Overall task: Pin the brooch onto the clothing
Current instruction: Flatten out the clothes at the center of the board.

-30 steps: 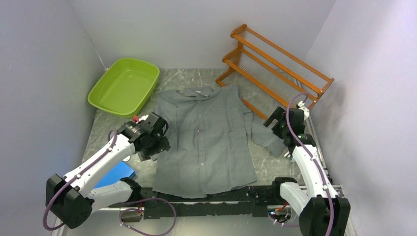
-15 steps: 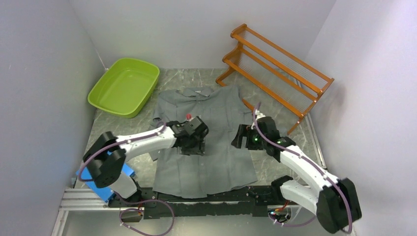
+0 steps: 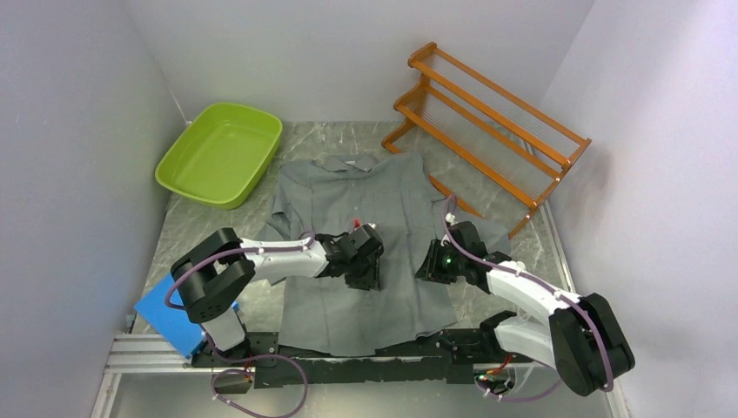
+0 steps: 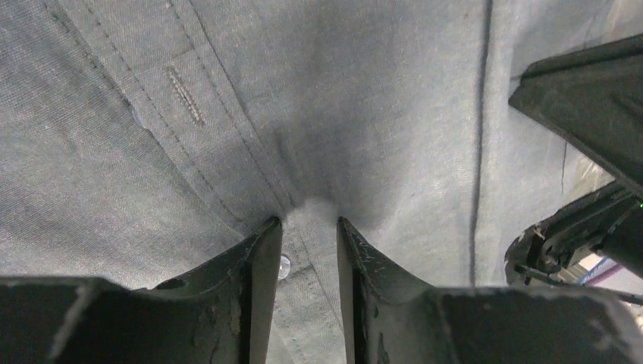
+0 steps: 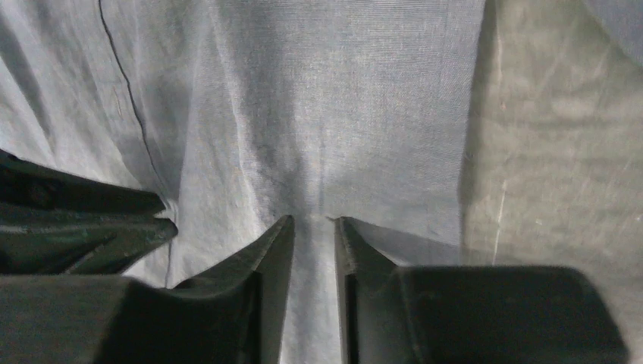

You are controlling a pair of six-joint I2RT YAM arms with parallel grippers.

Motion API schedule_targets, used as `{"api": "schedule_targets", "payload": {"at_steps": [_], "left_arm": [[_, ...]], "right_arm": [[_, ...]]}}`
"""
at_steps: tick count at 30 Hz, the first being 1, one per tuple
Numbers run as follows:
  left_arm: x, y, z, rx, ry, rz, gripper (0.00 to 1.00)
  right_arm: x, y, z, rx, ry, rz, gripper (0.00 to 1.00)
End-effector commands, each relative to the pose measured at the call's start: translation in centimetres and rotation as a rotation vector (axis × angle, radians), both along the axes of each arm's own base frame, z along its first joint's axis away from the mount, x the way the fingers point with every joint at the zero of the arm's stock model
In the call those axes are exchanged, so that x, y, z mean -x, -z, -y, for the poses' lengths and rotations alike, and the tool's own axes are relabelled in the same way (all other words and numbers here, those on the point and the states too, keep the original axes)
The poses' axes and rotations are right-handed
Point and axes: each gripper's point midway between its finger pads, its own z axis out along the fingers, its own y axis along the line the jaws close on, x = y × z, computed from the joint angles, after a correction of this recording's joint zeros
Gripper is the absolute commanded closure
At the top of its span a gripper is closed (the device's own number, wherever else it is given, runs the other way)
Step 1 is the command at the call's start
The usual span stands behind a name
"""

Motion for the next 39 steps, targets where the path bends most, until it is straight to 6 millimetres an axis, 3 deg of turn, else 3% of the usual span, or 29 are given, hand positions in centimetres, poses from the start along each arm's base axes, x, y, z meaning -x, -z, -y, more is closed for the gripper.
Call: {"api": "schedule_targets", "payload": {"at_steps": [1, 6, 12, 18, 21, 24, 26, 32, 39], "left_arm": [[4.1, 1.8, -1.6, -0.062, 0.008, -0.09, 0.62], [6.1, 1.8, -2.8, -0.07, 0.003, -0.119, 0.63], [6.1, -0.5, -2.2, -0.009, 0.042, -0.074, 0.56], [4.1, -6.0, 0.5, 0.164, 0.104, 0.059, 0.29], [2.3, -8.4, 1.3, 0.254, 0.114, 0.103, 0.21], [-0.2, -10.1, 0.8, 0.328, 0.087, 0.117, 0.18], [-1.6, -10.8, 0.0, 0.363, 0.063, 0.128, 0.16], [-6.6, -12.0, -5.8, 0.42, -0.109, 0.153, 0.11], [-8.9, -12.0, -14.6, 0.371, -0.354, 0.187, 0.05]], "right_arm": [[2.7, 1.5, 1.1, 0.003, 0.109, -0.127, 0.76], [4.4, 1.4, 3.6, 0.068, 0.248, -0.171, 0.83], [3.6, -1.6, 4.5, 0.021, 0.319, -0.037, 0.8], [0.9, -5.3, 2.7, -0.032, 0.208, 0.101, 0.71], [-0.2, -6.4, 1.6, -0.057, 0.151, 0.144, 0.68], [-0.9, -6.8, 1.0, -0.069, 0.119, 0.165, 0.65], [-1.1, -6.9, 0.6, -0.079, 0.102, 0.17, 0.63], [-1.4, -7.0, -0.2, -0.118, 0.063, 0.191, 0.56], [-2.9, -8.3, -1.2, -0.127, 0.003, 0.256, 0.48]]}}
